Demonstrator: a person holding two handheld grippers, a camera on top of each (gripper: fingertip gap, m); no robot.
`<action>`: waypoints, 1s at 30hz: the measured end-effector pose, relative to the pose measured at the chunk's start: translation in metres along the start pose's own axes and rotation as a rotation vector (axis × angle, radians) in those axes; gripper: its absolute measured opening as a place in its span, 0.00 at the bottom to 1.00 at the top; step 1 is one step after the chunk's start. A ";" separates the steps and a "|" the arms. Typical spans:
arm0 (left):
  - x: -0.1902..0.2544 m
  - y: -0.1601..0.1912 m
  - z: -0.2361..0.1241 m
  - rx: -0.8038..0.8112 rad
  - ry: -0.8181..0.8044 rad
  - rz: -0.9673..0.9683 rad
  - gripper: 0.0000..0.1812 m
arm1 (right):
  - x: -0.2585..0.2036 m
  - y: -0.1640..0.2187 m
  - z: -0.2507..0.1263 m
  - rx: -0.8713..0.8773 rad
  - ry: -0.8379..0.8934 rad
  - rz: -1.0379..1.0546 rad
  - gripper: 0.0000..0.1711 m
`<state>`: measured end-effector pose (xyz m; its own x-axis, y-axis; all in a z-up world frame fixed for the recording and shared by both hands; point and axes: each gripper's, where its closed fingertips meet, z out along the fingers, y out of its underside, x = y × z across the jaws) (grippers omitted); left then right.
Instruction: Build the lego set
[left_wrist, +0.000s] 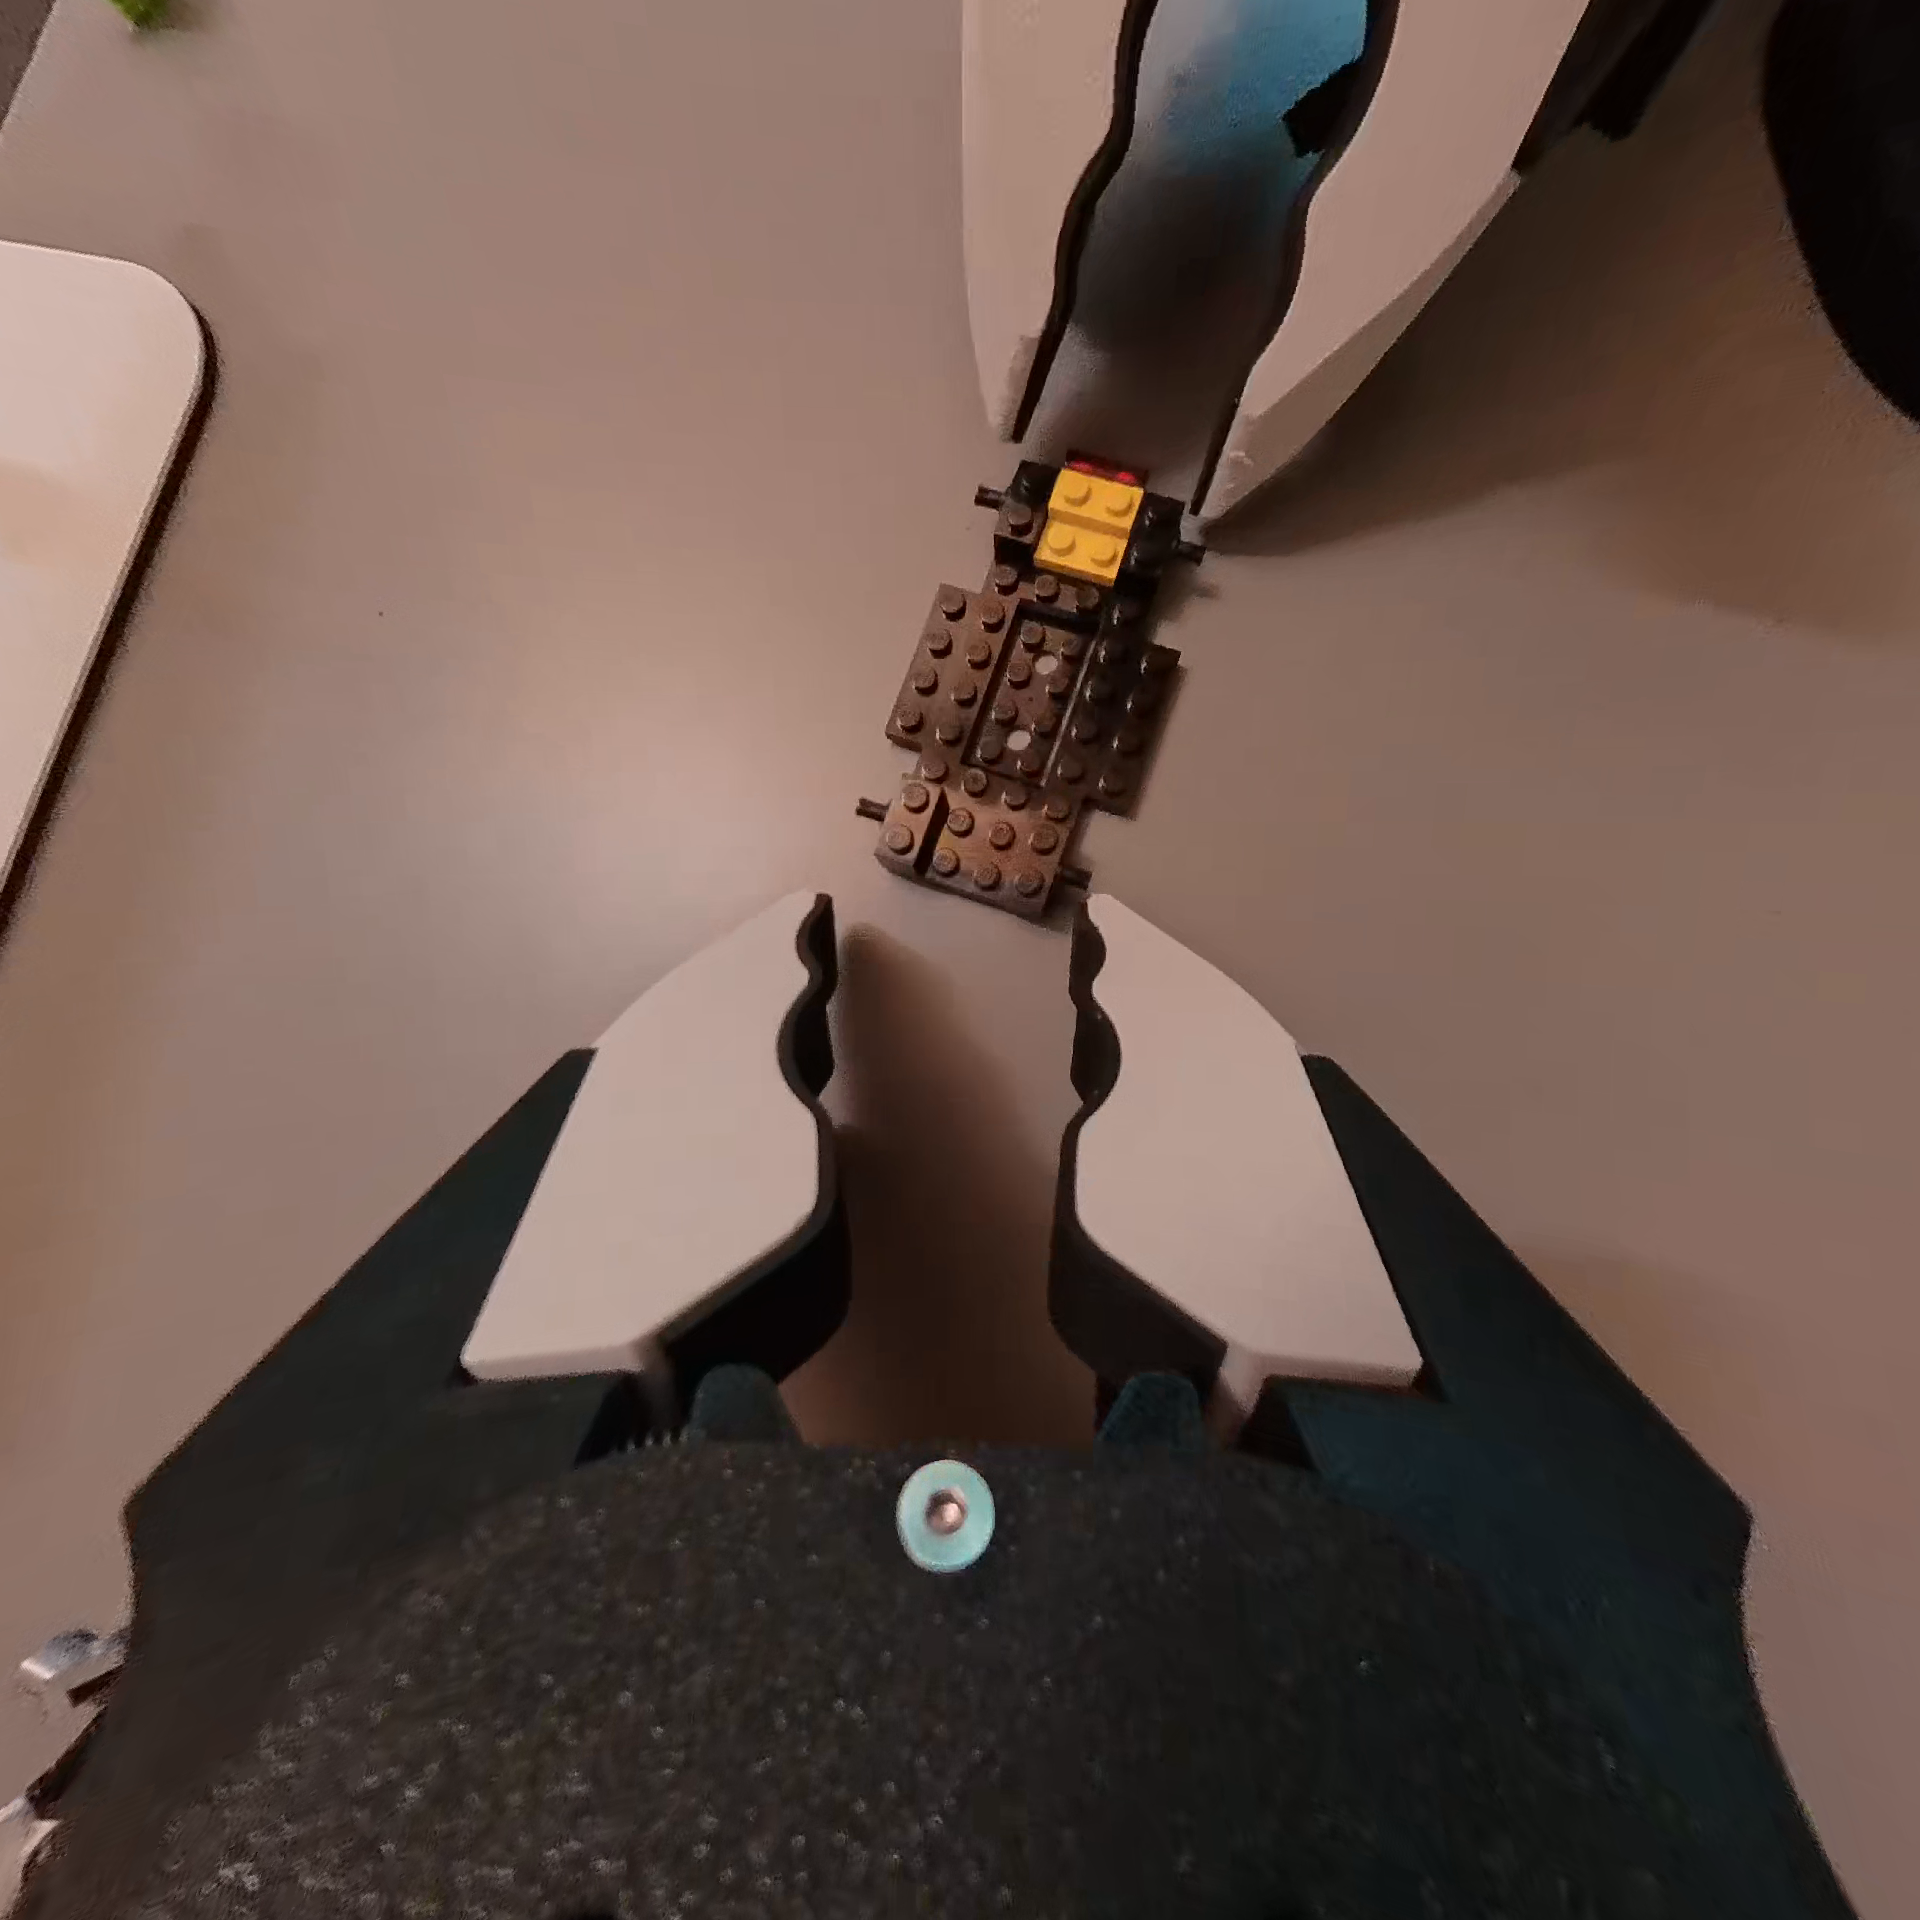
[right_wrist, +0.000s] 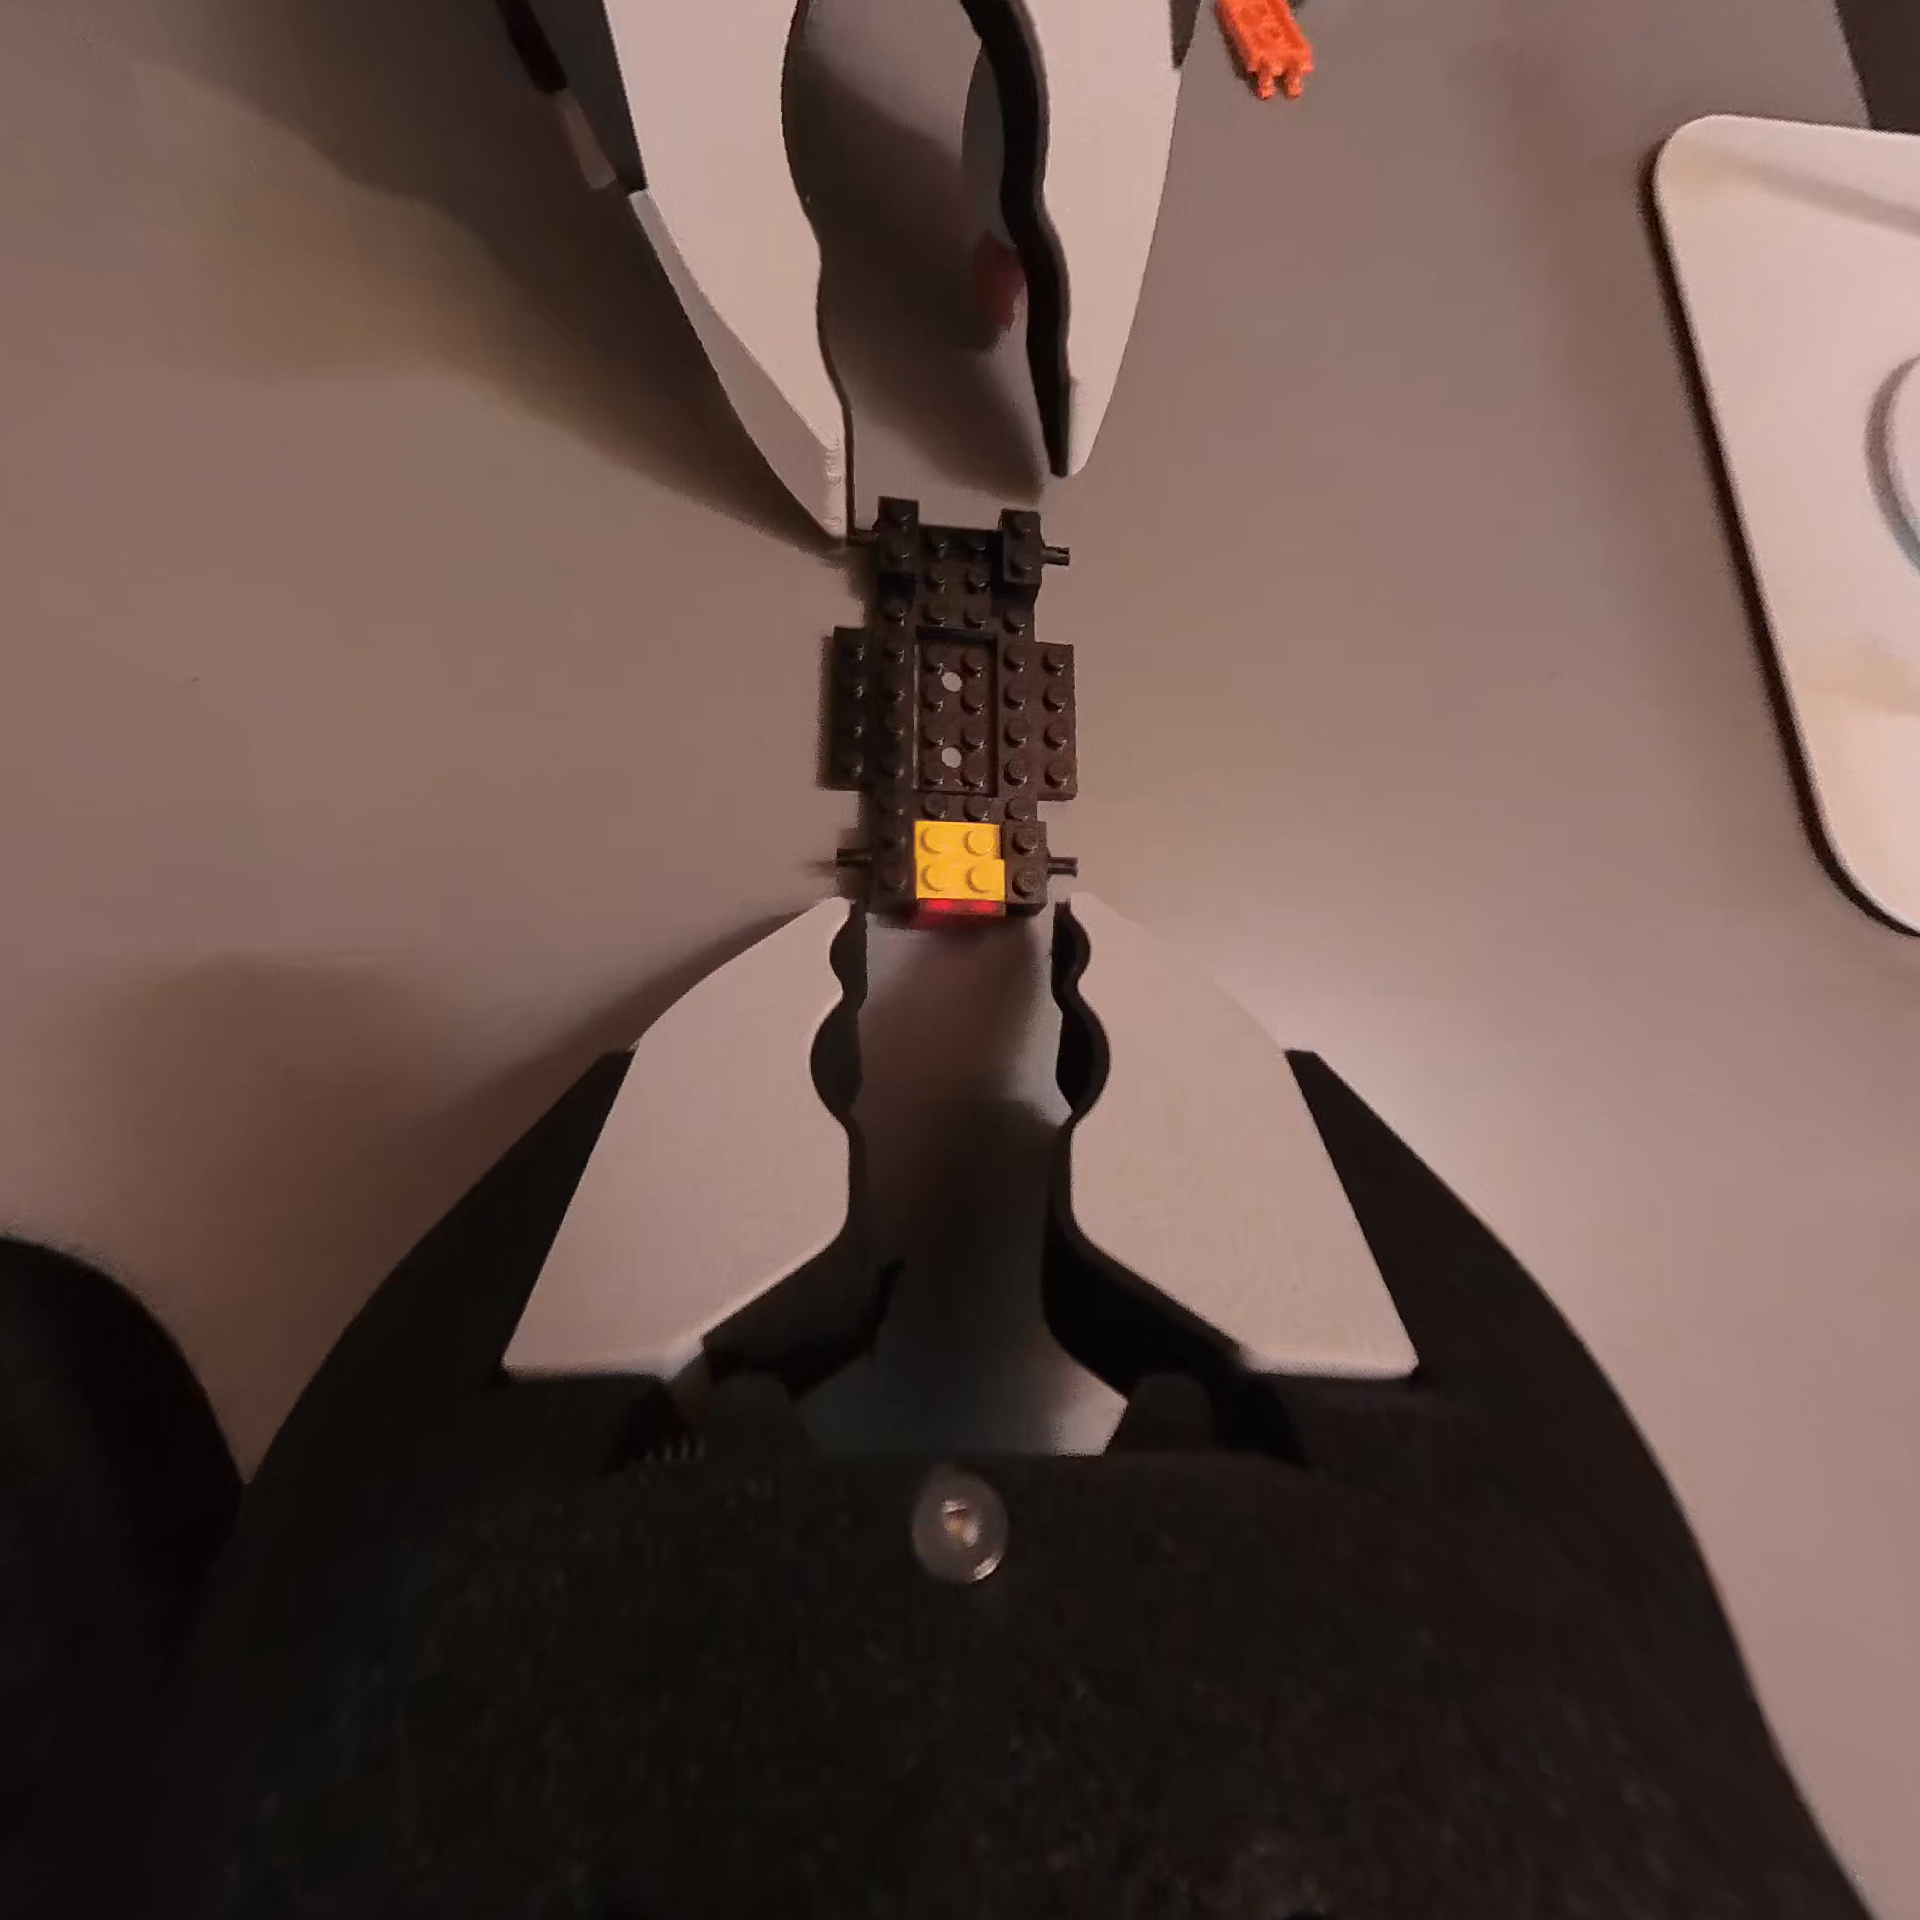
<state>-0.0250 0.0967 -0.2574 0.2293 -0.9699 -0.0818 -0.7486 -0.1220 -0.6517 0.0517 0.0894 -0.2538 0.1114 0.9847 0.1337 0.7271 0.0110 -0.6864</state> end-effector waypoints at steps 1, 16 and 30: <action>0.000 0.000 -0.001 0.007 -0.003 -0.004 0.24 | 0.000 0.000 -0.001 0.005 0.008 0.010 0.20; -0.041 -0.030 -0.050 0.386 -0.185 -0.199 0.15 | 0.088 -0.041 -0.072 0.198 0.453 0.001 0.00; -0.036 -0.021 -0.045 0.410 -0.234 -0.128 0.11 | 0.278 -0.109 -0.098 -0.216 0.833 -0.841 0.11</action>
<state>-0.0453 0.1251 -0.2070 0.4722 -0.8734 -0.1187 -0.4092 -0.0979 -0.9072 0.0695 0.3448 -0.0719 -0.1067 0.2680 0.9575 0.8717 0.4885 -0.0395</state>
